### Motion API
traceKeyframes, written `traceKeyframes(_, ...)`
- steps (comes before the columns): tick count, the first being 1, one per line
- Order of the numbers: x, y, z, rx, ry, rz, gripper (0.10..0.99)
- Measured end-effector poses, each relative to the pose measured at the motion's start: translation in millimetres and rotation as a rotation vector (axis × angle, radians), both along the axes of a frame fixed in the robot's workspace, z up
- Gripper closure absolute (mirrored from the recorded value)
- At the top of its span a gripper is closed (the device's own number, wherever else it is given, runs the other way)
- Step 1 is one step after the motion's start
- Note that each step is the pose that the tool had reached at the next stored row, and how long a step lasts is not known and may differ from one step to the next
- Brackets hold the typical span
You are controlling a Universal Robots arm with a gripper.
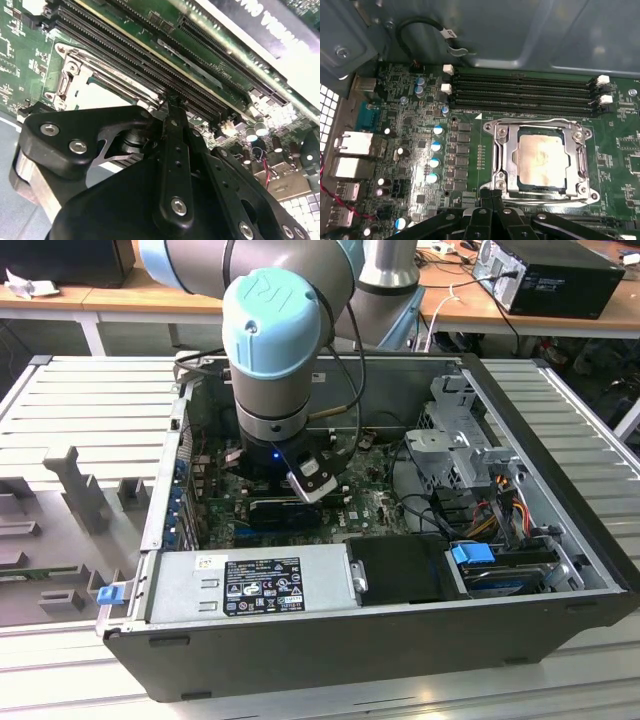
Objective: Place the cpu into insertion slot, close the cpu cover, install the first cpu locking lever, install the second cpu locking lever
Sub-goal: 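Install the second cpu locking lever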
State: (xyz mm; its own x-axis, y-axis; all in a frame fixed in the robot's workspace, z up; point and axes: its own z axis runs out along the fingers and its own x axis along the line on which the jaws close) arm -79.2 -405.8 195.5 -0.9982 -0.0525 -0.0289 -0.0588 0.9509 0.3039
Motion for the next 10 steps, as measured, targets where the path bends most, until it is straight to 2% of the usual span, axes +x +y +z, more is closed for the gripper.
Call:
traceKeyframes(4, -1.3, 3.6, -3.1, 0.013, 0.0002, 0.0, 0.98)
traceKeyframes(10, -2.5, 2.0, -0.8, 0.015, 0.0001, 0.0, 0.98)
